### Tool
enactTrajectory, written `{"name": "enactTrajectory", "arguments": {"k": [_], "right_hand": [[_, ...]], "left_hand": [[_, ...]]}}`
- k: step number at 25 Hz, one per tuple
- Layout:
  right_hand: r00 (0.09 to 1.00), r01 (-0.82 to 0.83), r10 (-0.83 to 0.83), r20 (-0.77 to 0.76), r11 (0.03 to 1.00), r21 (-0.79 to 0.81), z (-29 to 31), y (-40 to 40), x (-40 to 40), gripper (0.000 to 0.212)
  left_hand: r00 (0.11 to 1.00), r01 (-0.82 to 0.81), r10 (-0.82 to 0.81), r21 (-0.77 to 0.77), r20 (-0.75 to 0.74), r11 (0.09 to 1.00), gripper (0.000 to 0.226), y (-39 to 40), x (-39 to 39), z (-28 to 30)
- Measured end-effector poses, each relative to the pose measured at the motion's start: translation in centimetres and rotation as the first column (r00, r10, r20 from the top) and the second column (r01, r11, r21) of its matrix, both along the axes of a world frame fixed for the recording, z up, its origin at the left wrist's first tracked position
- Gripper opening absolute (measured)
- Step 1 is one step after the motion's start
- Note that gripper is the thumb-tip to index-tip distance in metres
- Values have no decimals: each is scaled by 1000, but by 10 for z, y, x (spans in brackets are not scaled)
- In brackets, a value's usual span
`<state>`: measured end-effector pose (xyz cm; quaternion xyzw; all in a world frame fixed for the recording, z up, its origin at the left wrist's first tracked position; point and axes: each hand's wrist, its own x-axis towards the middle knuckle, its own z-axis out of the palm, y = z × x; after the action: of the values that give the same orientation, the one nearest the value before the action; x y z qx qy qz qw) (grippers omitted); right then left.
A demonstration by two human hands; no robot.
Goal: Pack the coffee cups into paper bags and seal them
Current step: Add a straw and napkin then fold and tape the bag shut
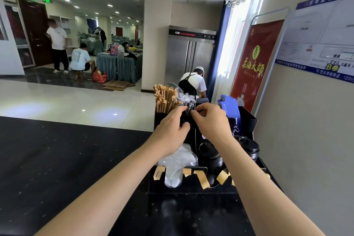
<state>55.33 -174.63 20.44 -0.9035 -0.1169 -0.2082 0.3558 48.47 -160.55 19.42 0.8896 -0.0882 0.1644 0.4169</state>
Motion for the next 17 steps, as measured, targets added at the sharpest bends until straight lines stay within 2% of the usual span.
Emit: {"name": "enactTrajectory", "arguments": {"k": [5, 10, 17], "right_hand": [[998, -6, 4, -63, 999, -39, 2, 9, 21, 20], [994, -82, 84, -65, 996, 26, -3, 9, 23, 21], [996, -84, 85, -20, 996, 43, -4, 6, 32, 17]], "left_hand": [[998, 51, -50, 33, -42, 998, 48, -2, 20, -7], [993, 64, -69, -56, -95, 996, 50, -5, 27, -10], [993, 56, -66, -99, -102, 994, 55, -6, 32, -9]]}}
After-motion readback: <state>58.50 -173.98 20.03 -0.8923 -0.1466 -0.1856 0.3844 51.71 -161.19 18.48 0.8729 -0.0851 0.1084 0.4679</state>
